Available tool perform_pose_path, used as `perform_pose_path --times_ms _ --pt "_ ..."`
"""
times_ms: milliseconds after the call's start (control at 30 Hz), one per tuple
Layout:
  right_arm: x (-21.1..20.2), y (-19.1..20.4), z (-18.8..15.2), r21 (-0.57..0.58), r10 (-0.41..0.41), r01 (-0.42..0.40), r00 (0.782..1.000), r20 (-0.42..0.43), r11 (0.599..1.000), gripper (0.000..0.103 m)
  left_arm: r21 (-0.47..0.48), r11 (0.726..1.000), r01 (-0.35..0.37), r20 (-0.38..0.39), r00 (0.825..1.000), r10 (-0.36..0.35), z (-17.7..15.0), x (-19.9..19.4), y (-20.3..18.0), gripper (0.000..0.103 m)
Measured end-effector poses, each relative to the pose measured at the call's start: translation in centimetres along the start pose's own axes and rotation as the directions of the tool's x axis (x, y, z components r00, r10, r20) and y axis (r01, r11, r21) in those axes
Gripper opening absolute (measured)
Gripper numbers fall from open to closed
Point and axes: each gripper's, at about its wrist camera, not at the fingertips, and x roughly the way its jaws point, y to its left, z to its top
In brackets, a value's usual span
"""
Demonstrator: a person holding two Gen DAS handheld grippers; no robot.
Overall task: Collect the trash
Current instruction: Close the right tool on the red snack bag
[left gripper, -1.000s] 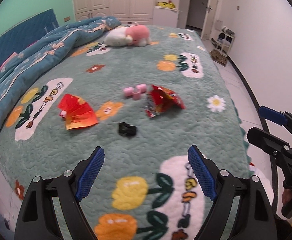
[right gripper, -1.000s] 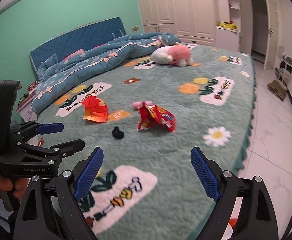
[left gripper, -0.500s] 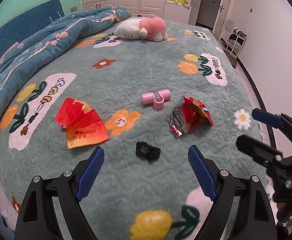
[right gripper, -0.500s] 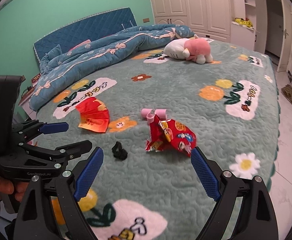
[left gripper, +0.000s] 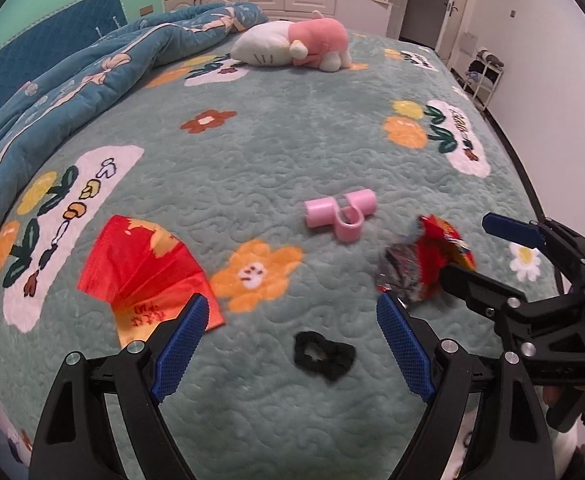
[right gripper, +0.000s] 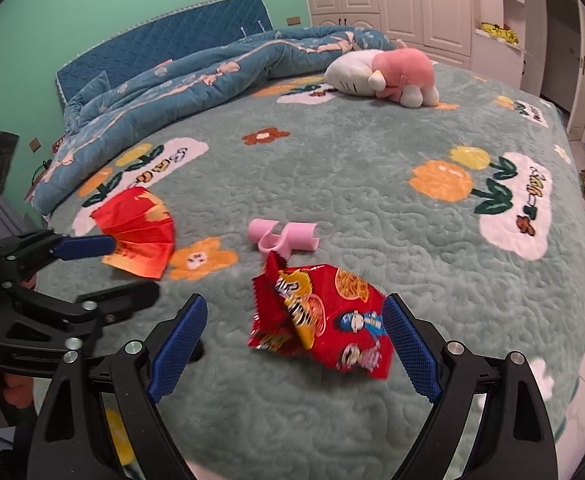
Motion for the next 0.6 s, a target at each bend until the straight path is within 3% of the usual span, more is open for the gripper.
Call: perform_pose_path --times_ms 167,267,333,367,400,500,600 --pt "2.4 0.7 0.0 -0.072 -0.006 0.004 0.999 -0.034 0.997 0.086 -0.018 1.0 -0.012 0.001 1.0 0.012 0.2 0.3 1.0 0.085" --pt "3.8 0.7 -0.2 -0.087 -0.04 0.035 0.997 -0.06 0.996 0.071 -0.027 1.0 -0.013 0.0 1.0 0.013 0.4 0.4 1.3 0.085" --pt "4.1 0.5 -0.2 -0.108 -0.091 0.085 0.994 -0.055 0.99 0.045 -0.029 0.999 -0.014 0.002 1.0 0.014 0.5 0.4 1.5 0.085" --pt "4.2 0.4 -0.3 -0.109 -0.096 0.089 0.994 -0.056 0.99 0.041 -0.03 0.999 -0.015 0.003 1.0 0.015 0.5 0.4 1.7 0.085" --pt "4.1 0.1 -0.2 -0.102 -0.093 0.087 0.994 -0.059 0.991 0.029 -0.031 0.999 -0.018 0.004 1.0 0.018 0.5 0.4 1.8 0.085" --pt "3.3 -0.4 0.1 -0.093 -0.097 0.093 0.995 -0.033 0.991 0.02 -0.042 0.999 -0.026 0.01 1.0 0.027 0.6 0.1 2.4 0.085" --pt "1.8 -0.1 1.0 -0.06 -0.029 0.029 1.0 0.005 0.998 0.019 -0.064 0.997 -0.035 0.023 0.999 0.036 0.8 -0.4 3.4 0.085"
